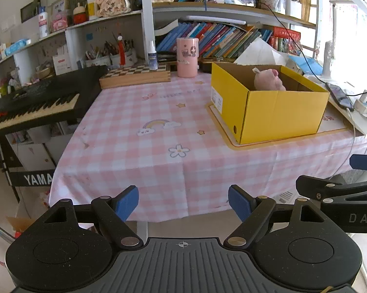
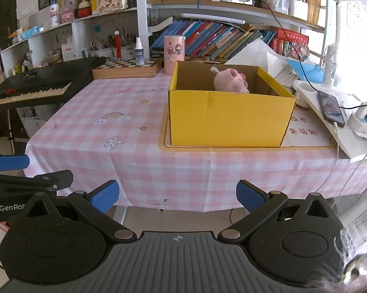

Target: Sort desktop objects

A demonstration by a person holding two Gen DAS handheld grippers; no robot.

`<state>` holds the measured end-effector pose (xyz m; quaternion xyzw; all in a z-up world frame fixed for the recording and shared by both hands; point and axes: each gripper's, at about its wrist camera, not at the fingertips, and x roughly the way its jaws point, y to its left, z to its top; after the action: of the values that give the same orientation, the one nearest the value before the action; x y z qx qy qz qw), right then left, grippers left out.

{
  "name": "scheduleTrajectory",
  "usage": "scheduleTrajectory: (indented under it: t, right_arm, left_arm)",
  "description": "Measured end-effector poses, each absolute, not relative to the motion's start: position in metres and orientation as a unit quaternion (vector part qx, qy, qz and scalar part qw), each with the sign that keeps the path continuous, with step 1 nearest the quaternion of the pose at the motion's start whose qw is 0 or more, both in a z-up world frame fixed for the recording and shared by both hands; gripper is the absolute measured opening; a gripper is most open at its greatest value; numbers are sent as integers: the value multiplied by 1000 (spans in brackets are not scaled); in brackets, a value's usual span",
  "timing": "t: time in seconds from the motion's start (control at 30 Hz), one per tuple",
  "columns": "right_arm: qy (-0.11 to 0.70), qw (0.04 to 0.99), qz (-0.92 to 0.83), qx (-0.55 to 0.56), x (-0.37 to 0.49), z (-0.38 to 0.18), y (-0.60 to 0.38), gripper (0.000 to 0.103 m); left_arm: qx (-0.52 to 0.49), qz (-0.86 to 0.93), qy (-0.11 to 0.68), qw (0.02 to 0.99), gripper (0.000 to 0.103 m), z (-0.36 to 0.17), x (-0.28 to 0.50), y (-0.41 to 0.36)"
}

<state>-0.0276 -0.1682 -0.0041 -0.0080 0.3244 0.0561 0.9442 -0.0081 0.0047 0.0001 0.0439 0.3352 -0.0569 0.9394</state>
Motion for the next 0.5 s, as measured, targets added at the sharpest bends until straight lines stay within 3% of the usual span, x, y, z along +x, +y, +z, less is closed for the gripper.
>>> scheduleTrajectory:
  t: [0.5]
  right_arm:
    - [330,942,60,-7,-24,-6,-165,103]
  left_arm:
    - [35,-42,335,941,85,2,-5,15]
